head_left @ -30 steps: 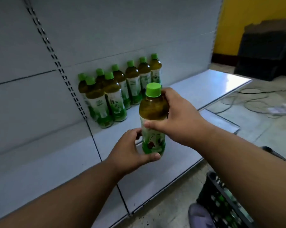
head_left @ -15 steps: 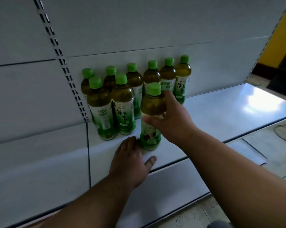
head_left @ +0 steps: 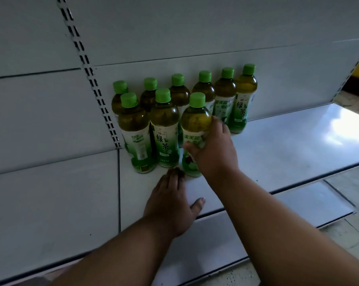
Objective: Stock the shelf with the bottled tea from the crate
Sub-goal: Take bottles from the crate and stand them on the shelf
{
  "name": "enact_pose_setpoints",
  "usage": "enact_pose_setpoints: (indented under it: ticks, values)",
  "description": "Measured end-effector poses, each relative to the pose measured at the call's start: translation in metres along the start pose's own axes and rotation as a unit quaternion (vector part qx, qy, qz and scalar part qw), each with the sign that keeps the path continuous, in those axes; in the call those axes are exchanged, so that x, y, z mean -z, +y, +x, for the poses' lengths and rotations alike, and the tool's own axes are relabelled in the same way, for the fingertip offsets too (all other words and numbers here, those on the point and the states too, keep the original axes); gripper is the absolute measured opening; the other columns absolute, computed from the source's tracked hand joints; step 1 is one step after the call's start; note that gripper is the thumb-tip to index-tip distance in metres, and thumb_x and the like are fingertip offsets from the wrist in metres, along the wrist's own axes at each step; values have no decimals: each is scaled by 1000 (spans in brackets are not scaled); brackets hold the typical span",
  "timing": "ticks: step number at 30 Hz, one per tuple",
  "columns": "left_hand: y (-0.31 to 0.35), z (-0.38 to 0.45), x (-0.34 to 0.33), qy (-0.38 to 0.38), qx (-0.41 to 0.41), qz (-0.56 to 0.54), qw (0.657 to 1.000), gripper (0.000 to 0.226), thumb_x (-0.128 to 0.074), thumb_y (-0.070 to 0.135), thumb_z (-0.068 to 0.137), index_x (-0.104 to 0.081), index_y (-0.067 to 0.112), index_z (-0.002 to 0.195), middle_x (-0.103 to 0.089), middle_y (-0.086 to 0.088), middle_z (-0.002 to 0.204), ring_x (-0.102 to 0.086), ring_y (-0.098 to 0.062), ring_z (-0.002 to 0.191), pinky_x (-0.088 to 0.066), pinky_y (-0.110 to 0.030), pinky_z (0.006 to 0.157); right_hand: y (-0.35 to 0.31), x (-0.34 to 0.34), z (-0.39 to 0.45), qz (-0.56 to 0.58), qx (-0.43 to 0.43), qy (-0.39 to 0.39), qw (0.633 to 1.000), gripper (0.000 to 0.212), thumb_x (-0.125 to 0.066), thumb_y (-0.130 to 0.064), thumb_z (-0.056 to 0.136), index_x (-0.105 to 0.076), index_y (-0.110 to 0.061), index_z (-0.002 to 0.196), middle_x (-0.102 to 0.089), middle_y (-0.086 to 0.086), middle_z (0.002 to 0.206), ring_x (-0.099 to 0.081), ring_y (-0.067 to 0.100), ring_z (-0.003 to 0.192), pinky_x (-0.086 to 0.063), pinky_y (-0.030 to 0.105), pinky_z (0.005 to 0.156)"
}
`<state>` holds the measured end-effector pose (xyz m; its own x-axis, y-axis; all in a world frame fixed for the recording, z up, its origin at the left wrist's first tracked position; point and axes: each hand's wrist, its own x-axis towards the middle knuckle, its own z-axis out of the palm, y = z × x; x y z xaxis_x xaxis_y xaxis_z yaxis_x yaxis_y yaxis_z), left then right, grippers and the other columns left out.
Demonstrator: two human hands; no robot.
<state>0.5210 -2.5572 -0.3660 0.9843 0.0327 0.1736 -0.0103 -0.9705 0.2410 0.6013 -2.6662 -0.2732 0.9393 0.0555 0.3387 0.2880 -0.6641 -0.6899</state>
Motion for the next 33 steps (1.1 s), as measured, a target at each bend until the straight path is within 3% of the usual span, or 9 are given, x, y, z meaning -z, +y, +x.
enact_pose_setpoints:
  ticks: [11, 15, 17, 19, 21, 24, 29, 33]
  values:
    - [-4, 2, -5, -39, 17, -23, 999, 97, -34, 72, 89, -3, 11, 158, 1, -6, 166, 0, -21, 150, -1, -32, 118, -2, -22, 51, -25, -25, -33, 999, 86, -82, -33, 76, -34, -11, 143, -47, 13, 141, -50, 34, 126, -44, 42, 98]
    - [-5, 8, 1, -75, 18, -30, 997, 98, -39, 72, 88, -6, 11, 157, -2, -7, 166, -2, -21, 151, -4, -34, 119, 5, -6, 22, 11, -46, -49, 998, 102, -85, -35, 72, -24, -17, 151, -42, 11, 145, -46, 32, 131, -43, 45, 104]
    - [-5, 11, 14, -107, 18, -26, 994, 97, -43, 72, 86, -12, 13, 156, -8, -7, 165, -8, -24, 150, -10, -38, 118, 11, 13, -6, -24, -15, -50, 998, 98, -83, -40, 73, -26, -20, 150, -42, 8, 145, -45, 29, 131, -43, 42, 104]
    - [-1, 9, 32, -102, 10, -14, 995, 90, -47, 72, 85, -24, 17, 154, -22, -8, 161, -21, -28, 145, -22, -41, 115, 15, 42, -34, -76, 8, -99, 992, 97, -82, -46, 71, -27, -27, 149, -41, 6, 145, -47, 27, 129, -43, 38, 101]
    - [11, -4, 50, -66, -35, -1, 997, 76, -51, 68, 86, -36, 24, 147, -37, -6, 152, -33, -28, 137, -32, -41, 108, 19, 79, -66, -146, 5, -165, 975, 99, -81, -52, 68, -27, -33, 149, -41, 6, 143, -49, 27, 125, -44, 37, 97]
    - [45, -33, 71, -36, -130, 22, 991, 60, -55, 62, 86, -47, 30, 136, -49, 0, 139, -42, -25, 125, -37, -40, 99, 25, 134, -118, -246, -32, -201, 948, 99, -79, -54, 69, -25, -33, 149, -41, 7, 141, -48, 30, 125, -45, 40, 98]
    - [123, -102, 86, -80, -247, 22, 966, 63, -55, 65, 85, -45, 33, 138, -48, 1, 139, -44, -25, 125, -39, -41, 101, 30, 220, -231, -316, -165, -200, 913, 96, -74, -59, 71, -26, -28, 149, -39, 8, 141, -47, 33, 124, -47, 46, 96]
    - [180, -154, 80, -110, -317, 10, 942, 63, -54, 68, 85, -44, 33, 136, -49, 0, 135, -44, -28, 125, -40, -42, 99, 36, 271, -304, -345, -250, -156, 891, 84, -72, -59, 69, -37, -28, 138, -46, 9, 130, -51, 33, 117, -50, 46, 93]
